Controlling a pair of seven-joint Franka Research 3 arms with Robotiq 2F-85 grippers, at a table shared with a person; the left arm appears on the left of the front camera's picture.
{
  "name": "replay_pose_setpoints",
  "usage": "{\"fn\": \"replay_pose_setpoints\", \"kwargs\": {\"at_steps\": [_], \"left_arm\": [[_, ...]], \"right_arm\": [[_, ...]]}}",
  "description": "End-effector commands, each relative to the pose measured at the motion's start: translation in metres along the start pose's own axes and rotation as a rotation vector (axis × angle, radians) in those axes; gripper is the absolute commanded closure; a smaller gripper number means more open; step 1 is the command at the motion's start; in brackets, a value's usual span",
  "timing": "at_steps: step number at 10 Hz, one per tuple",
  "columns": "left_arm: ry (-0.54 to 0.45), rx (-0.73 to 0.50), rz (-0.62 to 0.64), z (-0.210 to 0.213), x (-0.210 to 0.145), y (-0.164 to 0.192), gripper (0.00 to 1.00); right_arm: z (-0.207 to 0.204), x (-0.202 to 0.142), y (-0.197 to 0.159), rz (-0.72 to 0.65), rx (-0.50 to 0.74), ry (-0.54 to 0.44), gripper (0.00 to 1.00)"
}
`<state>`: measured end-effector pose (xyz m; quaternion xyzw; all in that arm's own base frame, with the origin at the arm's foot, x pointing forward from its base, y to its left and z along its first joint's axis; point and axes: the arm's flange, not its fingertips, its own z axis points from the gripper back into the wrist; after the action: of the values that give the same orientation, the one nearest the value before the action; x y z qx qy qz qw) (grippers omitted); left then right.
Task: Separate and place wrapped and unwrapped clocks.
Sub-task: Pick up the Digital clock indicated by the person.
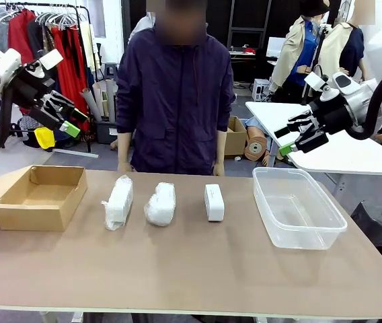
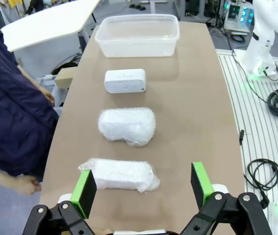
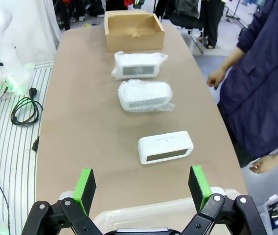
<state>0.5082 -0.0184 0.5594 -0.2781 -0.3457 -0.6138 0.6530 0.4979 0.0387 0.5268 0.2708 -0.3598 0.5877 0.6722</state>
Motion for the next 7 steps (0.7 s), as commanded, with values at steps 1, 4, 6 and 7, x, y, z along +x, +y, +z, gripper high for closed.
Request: {"fn": "replay_pose_setpoints", "kwargs": {"at_steps": [1, 4, 6, 7], "left_arm": [[-0.002, 0.001, 0.0, 0.0012, 0.0001, -0.0002, 0.0], [-0.002, 0.001, 0.0, 0.0012, 0.0001, -0.0002, 0.0], [-0.002, 0.001, 0.0, 0.0012, 0.0001, -0.0002, 0.0], [-0.002, 0.001, 0.0, 0.0012, 0.0001, -0.0002, 0.0]], "right_arm": [[0.0014, 0.0027, 0.0015, 0.01, 0.002, -0.004, 0.0], [0.0014, 0.0027, 0.0015, 0.01, 0.002, -0.004, 0.0], [0.0014, 0.0027, 0.0015, 0.01, 0.002, -0.004, 0.0], [0.0014, 0.0027, 0.0015, 0.01, 0.002, -0.004, 0.0]]}}
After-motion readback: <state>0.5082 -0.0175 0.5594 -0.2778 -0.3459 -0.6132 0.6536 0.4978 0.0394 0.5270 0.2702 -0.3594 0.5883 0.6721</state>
